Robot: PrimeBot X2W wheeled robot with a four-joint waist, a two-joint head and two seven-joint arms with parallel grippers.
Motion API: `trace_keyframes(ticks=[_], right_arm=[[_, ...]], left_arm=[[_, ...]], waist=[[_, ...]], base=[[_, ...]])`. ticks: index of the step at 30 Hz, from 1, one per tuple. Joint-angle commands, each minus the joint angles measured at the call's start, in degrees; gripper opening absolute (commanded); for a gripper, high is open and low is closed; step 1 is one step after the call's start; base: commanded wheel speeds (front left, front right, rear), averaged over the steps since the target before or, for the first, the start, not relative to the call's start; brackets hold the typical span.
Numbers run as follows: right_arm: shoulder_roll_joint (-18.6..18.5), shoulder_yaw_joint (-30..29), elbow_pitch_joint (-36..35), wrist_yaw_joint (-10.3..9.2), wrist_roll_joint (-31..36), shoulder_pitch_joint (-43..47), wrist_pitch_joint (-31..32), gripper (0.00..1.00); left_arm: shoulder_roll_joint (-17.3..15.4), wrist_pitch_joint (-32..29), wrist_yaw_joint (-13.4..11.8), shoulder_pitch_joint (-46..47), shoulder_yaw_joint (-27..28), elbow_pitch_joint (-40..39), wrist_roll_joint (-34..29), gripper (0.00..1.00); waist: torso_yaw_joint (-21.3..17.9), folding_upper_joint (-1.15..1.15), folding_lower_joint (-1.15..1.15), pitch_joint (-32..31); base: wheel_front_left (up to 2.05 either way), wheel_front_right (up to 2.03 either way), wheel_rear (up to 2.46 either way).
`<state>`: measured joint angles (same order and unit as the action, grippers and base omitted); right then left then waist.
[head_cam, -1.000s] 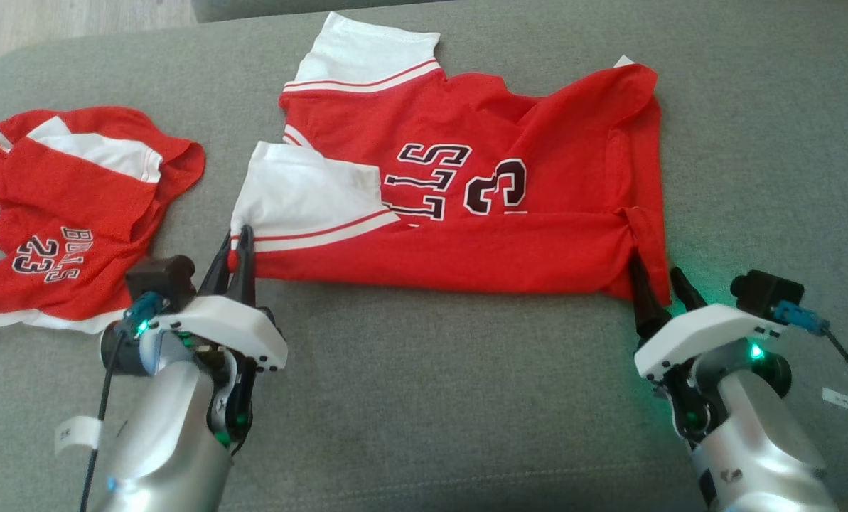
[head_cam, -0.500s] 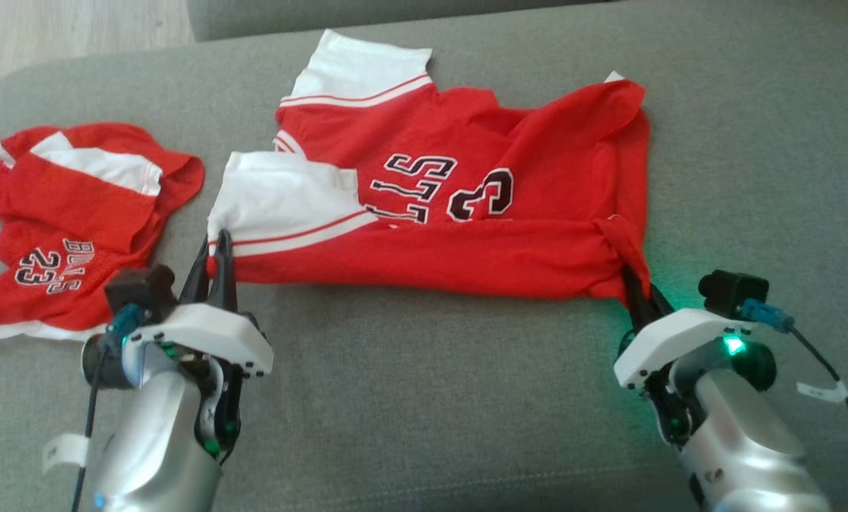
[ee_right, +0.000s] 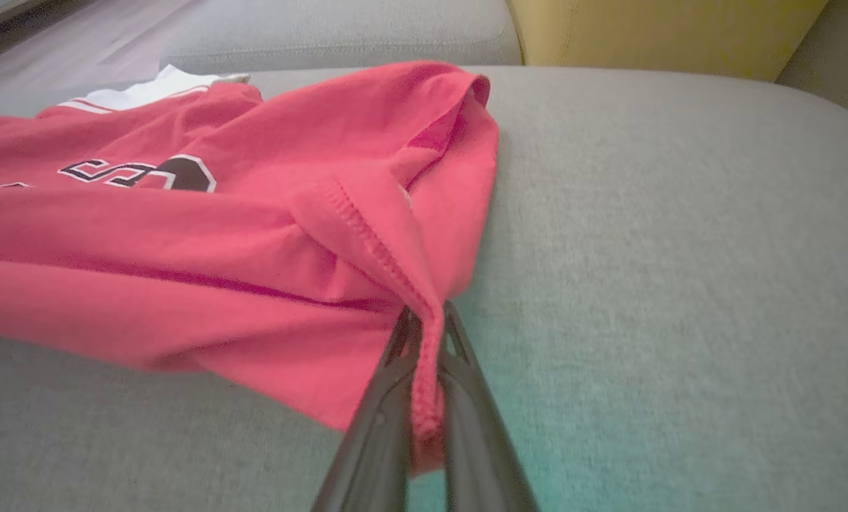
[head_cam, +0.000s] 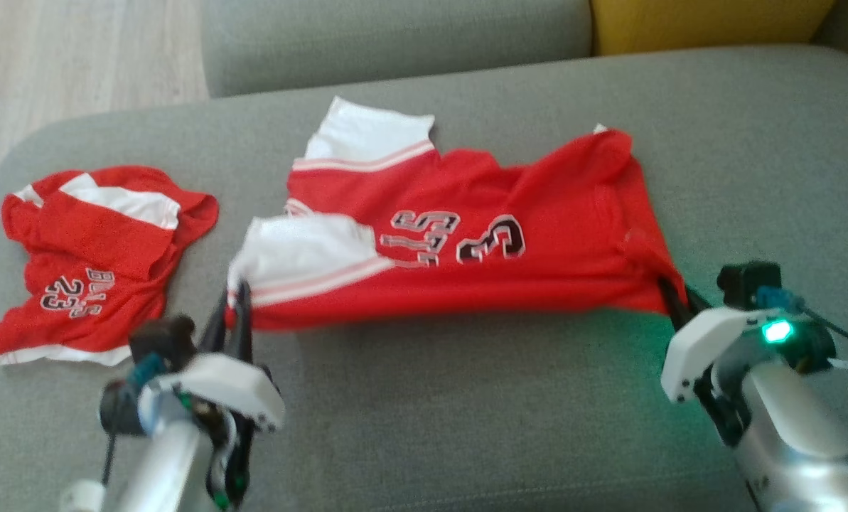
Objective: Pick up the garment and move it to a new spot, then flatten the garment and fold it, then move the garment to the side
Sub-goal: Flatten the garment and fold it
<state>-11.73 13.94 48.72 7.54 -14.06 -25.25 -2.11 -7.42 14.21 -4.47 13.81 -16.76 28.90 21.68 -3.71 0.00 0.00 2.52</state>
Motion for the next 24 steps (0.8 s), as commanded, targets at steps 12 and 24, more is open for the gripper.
trace_keyframes(ticks=[12, 24], right_arm=[[-3.17, -2.9, -14.06, -0.05, -7.28, 12.21, 15.99, 0.0], [0.47, -8.7, -28.6, -0.05, -9.01, 16.07, 16.67, 1.0]], left_arm=[[-1.16, -4.81, 1.87, -9.4, -2.35, -6.07, 1.41, 0.0], [-1.74, -4.83, 0.6, -7.01, -0.73, -8.12, 2.67, 1.0]], waist=[[0.65, 0.0, 0.0, -2.89], [-1.14, 0.0, 0.0, -0.97]], base=[[0.0, 0.0, 0.0], [0.0, 0.0, 0.0]])
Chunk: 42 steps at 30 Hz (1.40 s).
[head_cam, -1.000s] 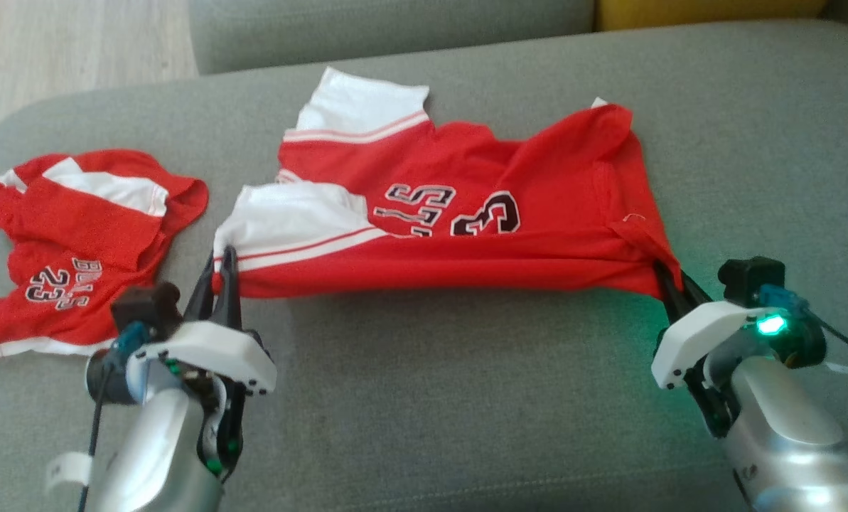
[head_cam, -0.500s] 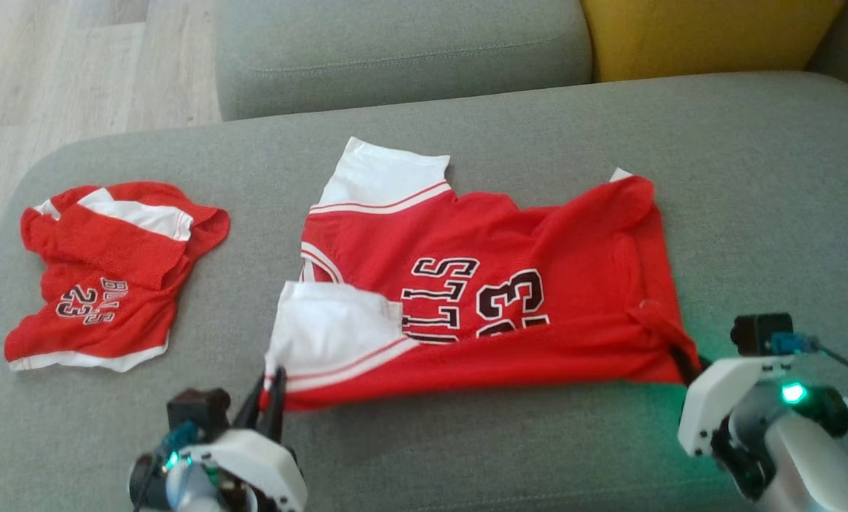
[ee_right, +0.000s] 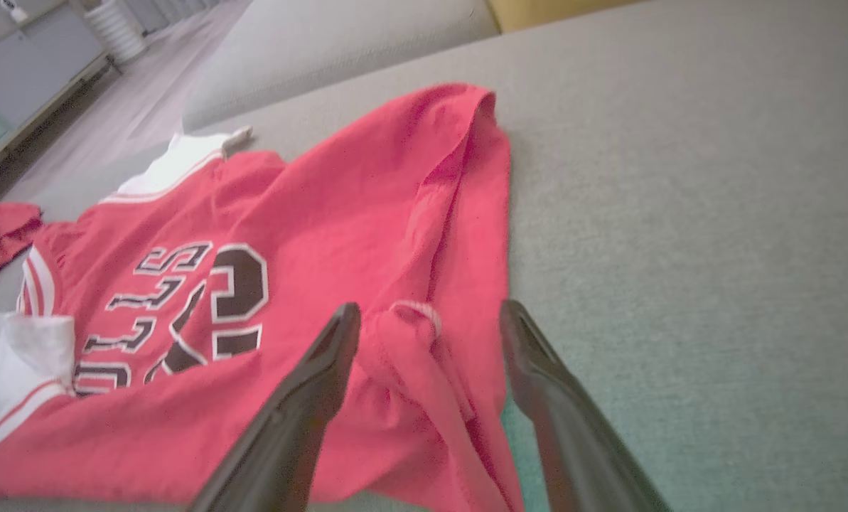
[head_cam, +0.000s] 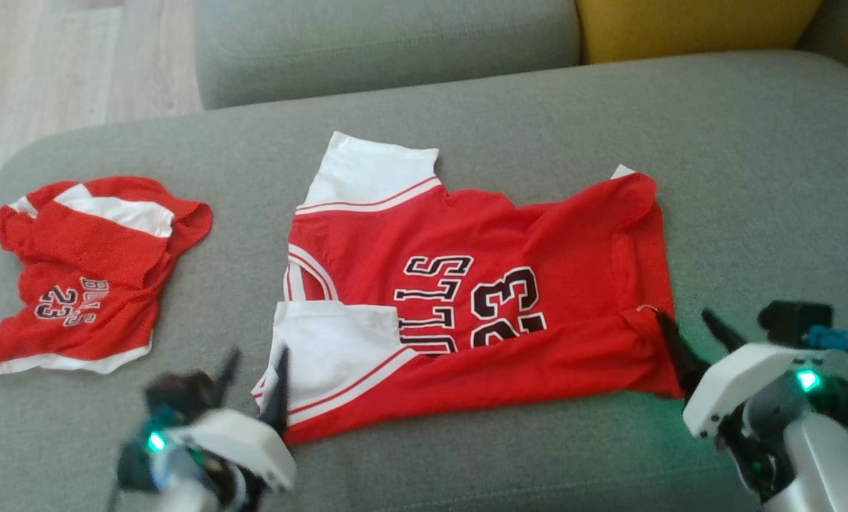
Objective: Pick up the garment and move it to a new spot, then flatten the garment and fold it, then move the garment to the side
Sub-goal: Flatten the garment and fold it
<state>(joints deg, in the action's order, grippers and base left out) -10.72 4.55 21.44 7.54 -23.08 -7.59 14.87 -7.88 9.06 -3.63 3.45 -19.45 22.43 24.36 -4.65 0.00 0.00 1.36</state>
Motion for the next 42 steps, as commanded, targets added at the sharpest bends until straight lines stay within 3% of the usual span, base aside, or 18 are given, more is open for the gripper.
trace_keyframes(ticks=[1, 6, 11, 18, 25, 42], right_arm=[[-0.37, 0.48, -2.58, -0.05, -0.33, -1.8, -0.93, 1.0], [0.54, -0.73, -6.57, -0.05, -0.29, -4.97, -4.89, 1.0], [1.4, 0.21, -7.17, -0.05, 0.27, -10.87, -6.32, 1.0], [2.25, 4.55, -5.5, -0.05, -0.02, -21.45, -6.45, 1.0], [3.17, 8.35, -2.99, -0.05, -1.4, -29.76, -8.31, 1.0], [2.97, 13.7, 1.1, -0.05, -4.84, -36.25, -12.42, 1.0]], left_arm=[[-1.51, 0.97, -0.39, 4.06, 2.76, -2.34, 0.32, 1.0], [-2.85, 2.11, 0.15, 9.77, 5.21, -5.76, 1.25, 1.0], [-4.63, -3.87, 3.14, 21.21, 4.45, -5.59, 1.74, 1.0], [-8.7, -20.06, 8.05, 41.32, 3.08, 5.03, 3.88, 1.0], [-13.45, -28.88, 10.2, 55.96, -0.91, 16.47, 1.23, 1.0], [-17.56, -24.91, 11.07, 67.45, -10.48, 33.57, -4.76, 1.0]], waist=[[-0.45, 0.0, 0.0, 0.63], [-2.23, 0.0, 0.0, 3.58], [-4.29, 0.0, 0.0, 8.14], [-8.77, 0.0, 0.0, 15.97], [-12.68, 0.0, 0.0, 22.19], [-17.49, 0.0, 0.0, 28.03]], base=[[0.0, 0.0, 0.0], [0.0, 0.0, 0.0], [0.0, 0.0, 0.0], [0.0, 0.0, 0.0], [0.0, 0.0, 0.0], [0.0, 0.0, 0.0]])
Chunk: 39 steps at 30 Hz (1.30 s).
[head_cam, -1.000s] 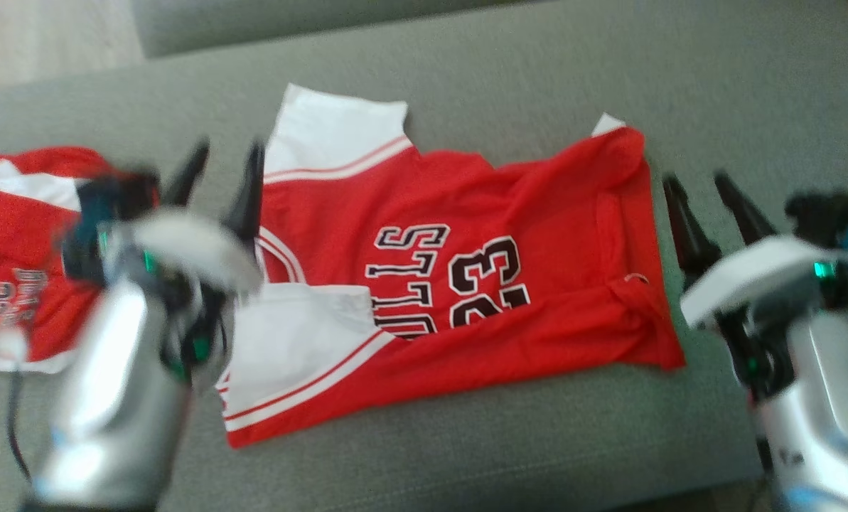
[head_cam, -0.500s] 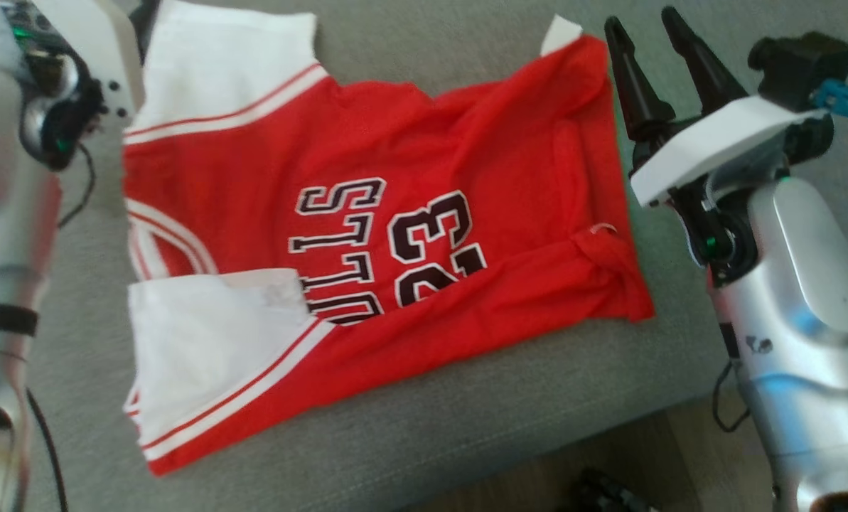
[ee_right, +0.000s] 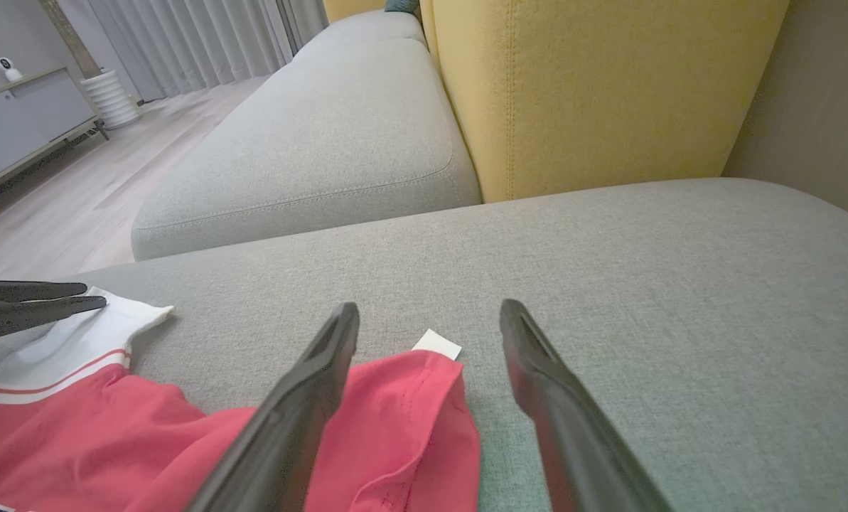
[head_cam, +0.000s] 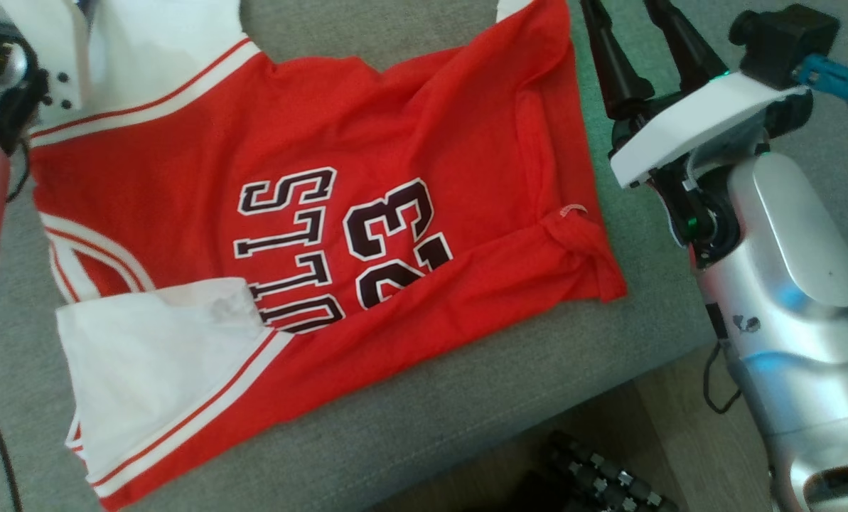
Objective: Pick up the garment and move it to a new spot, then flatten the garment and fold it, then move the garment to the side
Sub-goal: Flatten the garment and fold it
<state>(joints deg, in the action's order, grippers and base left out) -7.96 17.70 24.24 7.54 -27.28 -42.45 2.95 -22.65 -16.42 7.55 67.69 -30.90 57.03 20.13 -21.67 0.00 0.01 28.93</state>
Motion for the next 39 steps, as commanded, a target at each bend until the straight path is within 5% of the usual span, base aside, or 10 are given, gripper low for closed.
trace_keyframes(ticks=[1, 11, 12, 13, 26, 39], right_arm=[[0.21, 0.55, -1.7, -0.05, -0.63, -1.39, -0.5, 1.0], [-0.39, 1.4, -0.79, -0.05, -1.38, -2.63, -1.0, 1.0], [-0.45, 1.43, -0.65, -0.05, -1.39, -2.76, -0.96, 1.0], [-0.54, 1.4, -0.49, -0.05, -1.38, -2.86, -0.91, 1.0], [-2.99, -1.99, 5.3, -0.05, -4.19, -4.24, 3.96, 1.0], [-12.08, 1.61, 13.55, -0.05, -15.51, -9.87, 15.98, 1.0]], left_arm=[[-2.8, 0.57, -0.12, 3.22, 0.97, -1.02, -0.54, 1.0], [-2.3, 0.61, -0.09, 6.15, -0.75, 5.87, -0.4, 1.0], [-1.97, 0.27, -0.09, 6.21, -0.75, 6.4, 0.12, 0.71], [-1.56, -0.12, -0.08, 6.2, -0.89, 6.71, 0.73, 0.0], [1.65, 6.34, -0.07, 6.33, -2.43, 4.09, 8.16, 0.0], [3.08, 11.06, -0.07, 4.6, -7.82, -6.33, 15.78, 0.0]], waist=[[-0.47, 0.0, -0.01, 0.47], [-1.53, 0.0, -0.01, 1.69], [-1.55, 0.0, -0.01, 1.76], [-1.51, 0.0, -0.01, 1.81], [4.32, 0.0, -0.01, -0.25], [13.61, 0.0, -0.01, -2.0]], base=[[0.0, 0.0, 0.0], [0.0, 0.0, 0.0], [0.0, 0.0, 0.0], [0.0, 0.0, 0.0], [0.0, 0.0, 0.0], [0.0, 0.0, 0.0]])
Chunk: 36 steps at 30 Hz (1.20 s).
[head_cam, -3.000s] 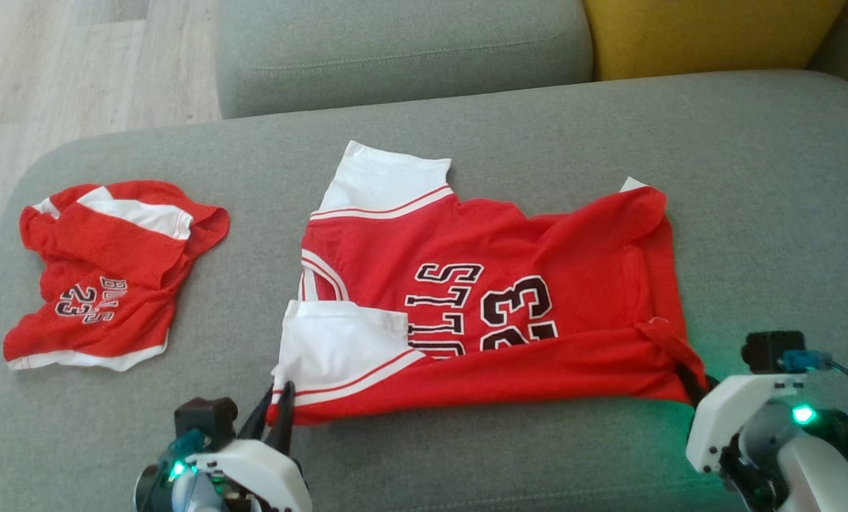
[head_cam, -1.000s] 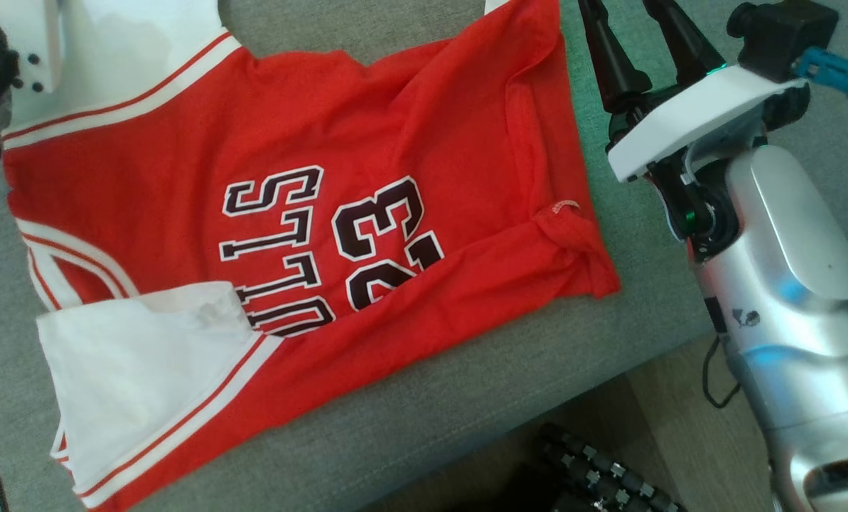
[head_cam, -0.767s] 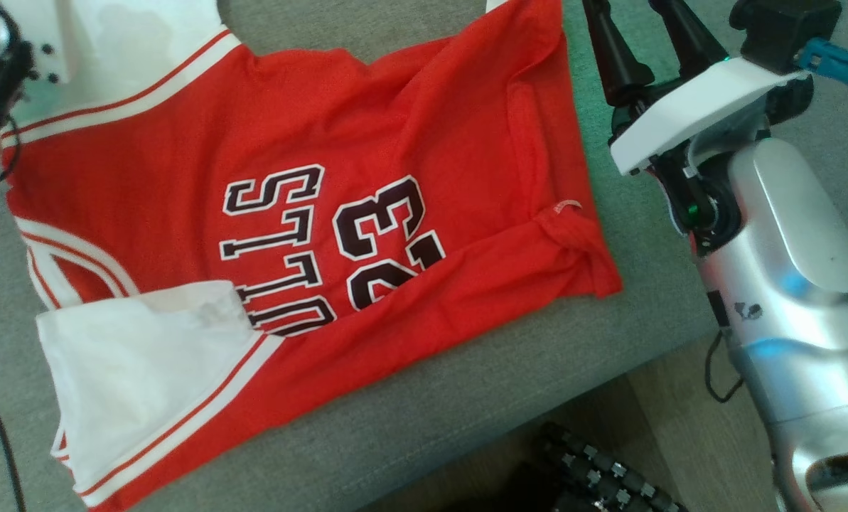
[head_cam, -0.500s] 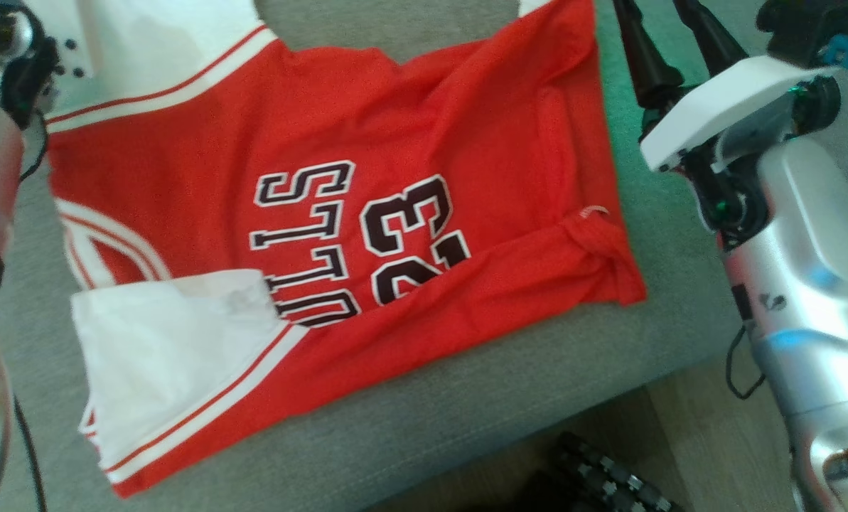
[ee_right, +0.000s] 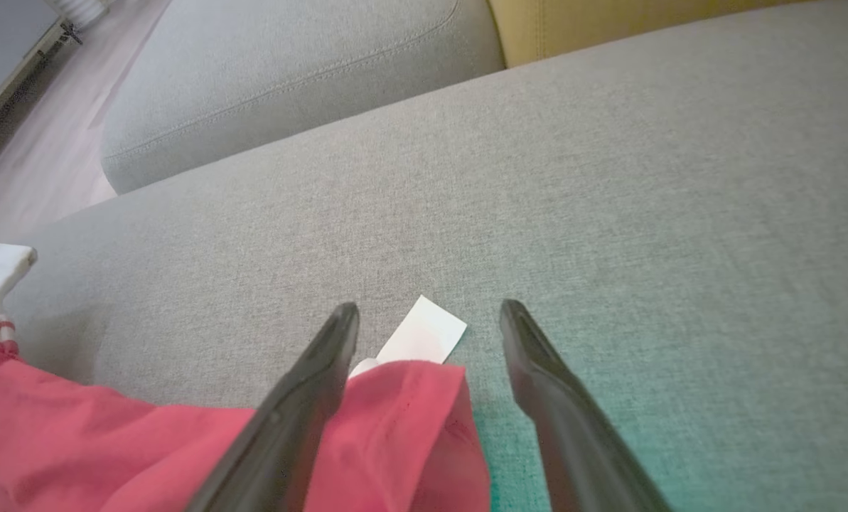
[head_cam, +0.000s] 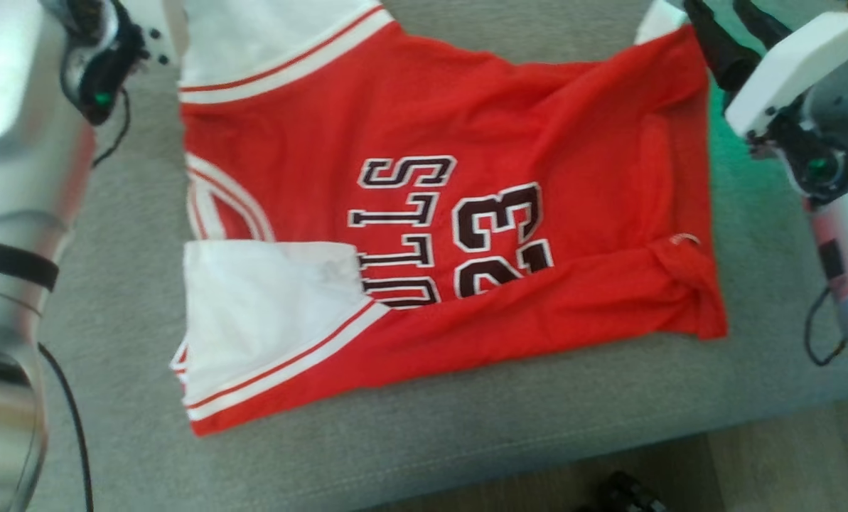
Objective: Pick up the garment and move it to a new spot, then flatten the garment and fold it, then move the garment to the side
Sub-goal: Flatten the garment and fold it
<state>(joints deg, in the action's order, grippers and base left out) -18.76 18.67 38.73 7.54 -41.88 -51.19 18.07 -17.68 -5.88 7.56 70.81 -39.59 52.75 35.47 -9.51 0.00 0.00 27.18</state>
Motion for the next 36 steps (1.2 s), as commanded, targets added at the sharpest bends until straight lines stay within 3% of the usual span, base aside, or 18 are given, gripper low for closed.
trace_keyframes(ticks=[1, 6, 20, 21, 22, 23, 36], right_arm=[[-1.91, 1.31, -0.38, -0.05, -1.6, -1.42, 1.87, 1.0], [-4.75, 4.54, 2.57, -0.05, -2.66, -2.96, 4.18, 1.0], [-6.19, 11.43, 5.62, -0.05, -7.31, -4.51, 8.15, 1.0], [-6.29, 11.91, 5.8, -0.05, -7.52, -4.57, 8.31, 0.95], [-6.39, 12.35, 5.96, -0.05, -7.72, -4.63, 8.42, 0.37], [-6.51, 12.73, 6.09, -0.05, -7.95, -4.69, 8.44, 0.0], [-9.56, 16.65, 8.7, -0.05, -7.58, -6.36, 4.93, 0.0]], left_arm=[[-1.82, 0.53, -0.08, 1.37, 0.47, -2.67, 0.86, 0.0], [-1.8, 0.5, -0.08, 1.05, -1.15, -4.75, 2.33, 0.0], [-2.98, 0.71, -0.08, 1.42, -3.15, -4.83, 3.91, 0.0], [-3.05, 0.77, -0.08, 1.42, -3.23, -4.64, 3.93, 0.0], [-3.09, 0.83, -0.08, 1.41, -3.32, -4.45, 3.97, 0.0], [-3.13, 0.89, -0.08, 1.4, -3.41, -4.26, 4.02, 0.0], [-4.47, 5.24, -2.13, 1.97, -3.02, 0.53, 3.55, 0.0]], waist=[[1.83, 0.0, 0.0, -0.24], [2.82, 0.0, 0.0, -0.05], [2.37, 0.0, 0.0, 0.18], [2.3, 0.0, 0.0, 0.13], [2.23, 0.0, 0.0, 0.07], [2.19, 0.0, 0.0, 0.01], [2.01, 0.0, 0.0, -1.11]], base=[[0.0, 0.0, 0.0], [0.0, 0.0, 0.0], [0.0, 0.0, 0.0], [0.0, 0.0, 0.0], [0.0, 0.0, 0.0], [0.0, 0.0, 0.0], [0.0, 0.0, 0.0]])
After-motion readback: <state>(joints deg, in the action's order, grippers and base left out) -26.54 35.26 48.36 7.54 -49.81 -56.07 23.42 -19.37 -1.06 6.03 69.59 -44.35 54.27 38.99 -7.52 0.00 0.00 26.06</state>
